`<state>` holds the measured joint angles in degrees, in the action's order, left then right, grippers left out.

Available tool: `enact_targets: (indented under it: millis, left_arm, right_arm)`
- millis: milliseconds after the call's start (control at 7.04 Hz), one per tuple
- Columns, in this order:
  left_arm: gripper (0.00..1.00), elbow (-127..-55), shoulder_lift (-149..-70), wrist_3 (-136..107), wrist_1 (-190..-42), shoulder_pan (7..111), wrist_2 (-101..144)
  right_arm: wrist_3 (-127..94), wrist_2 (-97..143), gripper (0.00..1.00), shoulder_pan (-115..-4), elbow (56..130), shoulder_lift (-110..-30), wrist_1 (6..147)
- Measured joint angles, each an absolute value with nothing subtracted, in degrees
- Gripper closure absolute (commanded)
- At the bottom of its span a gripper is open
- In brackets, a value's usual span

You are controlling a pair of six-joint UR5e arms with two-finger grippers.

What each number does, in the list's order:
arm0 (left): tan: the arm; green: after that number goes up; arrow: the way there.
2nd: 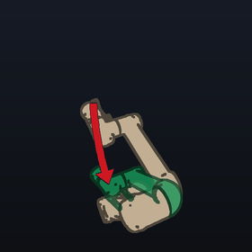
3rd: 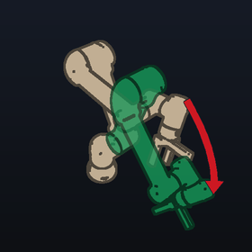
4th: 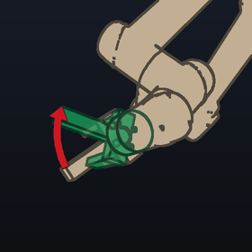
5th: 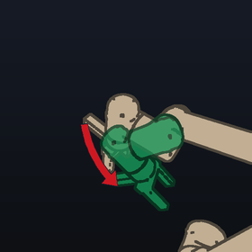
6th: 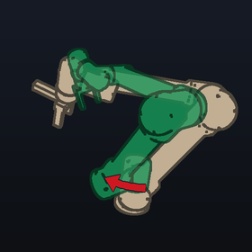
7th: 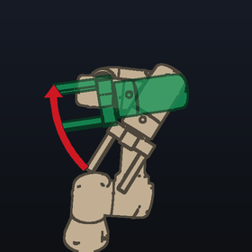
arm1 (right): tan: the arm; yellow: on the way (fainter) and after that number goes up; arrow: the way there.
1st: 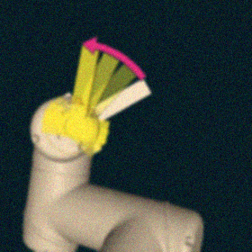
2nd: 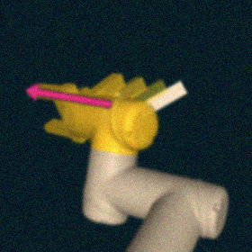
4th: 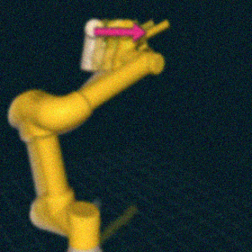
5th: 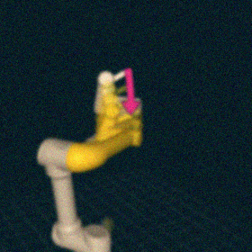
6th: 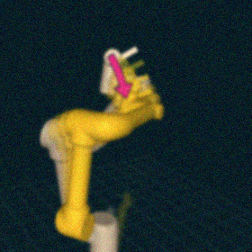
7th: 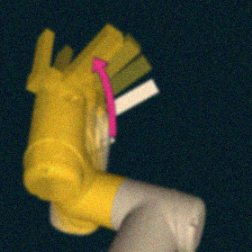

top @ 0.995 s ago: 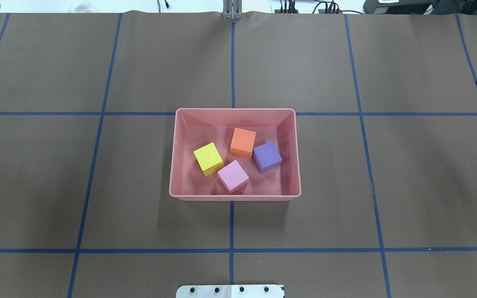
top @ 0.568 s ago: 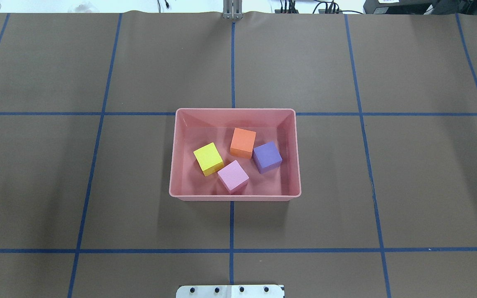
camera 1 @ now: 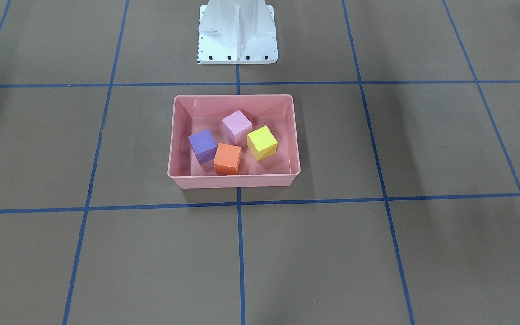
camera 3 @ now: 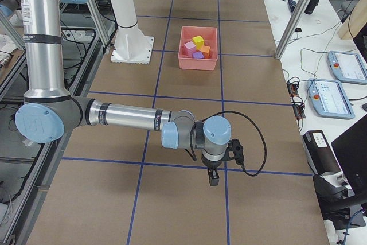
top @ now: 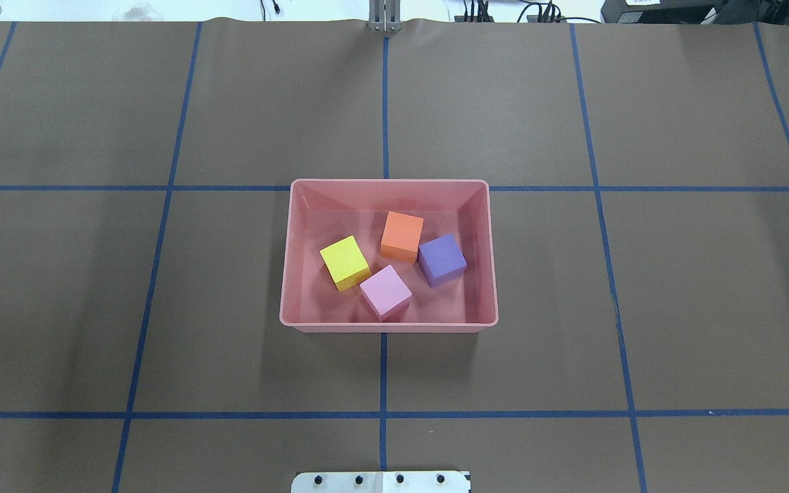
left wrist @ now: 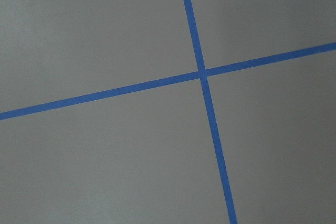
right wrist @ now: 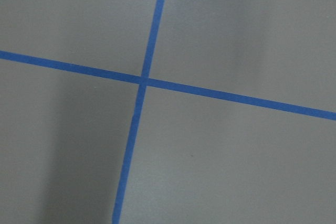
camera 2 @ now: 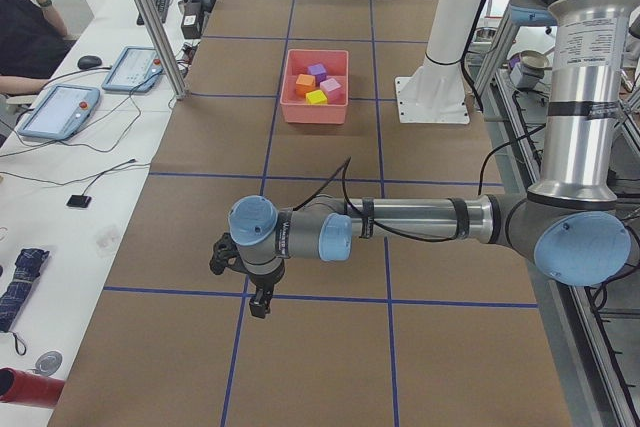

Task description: Place blocks into pink bin with both arms

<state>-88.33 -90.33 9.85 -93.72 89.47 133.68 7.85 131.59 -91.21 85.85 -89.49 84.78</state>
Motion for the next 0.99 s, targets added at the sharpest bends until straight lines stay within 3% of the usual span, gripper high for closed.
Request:
enact_targets:
  millis: [568, 995]
  left_arm:
    - [0.00, -88.69, -90.31, 9.32, -93.76, 89.47, 133.68]
    - [0.00, -88.64, -90.49, 9.23, -93.54, 89.47, 133.68]
  right_arm:
    - [1.18, 136.68, 0.00, -92.42, 96.65, -93.20, 90.88]
    - [0.51, 136.97, 0.00, -92.33, 98.05, -93.93, 90.11]
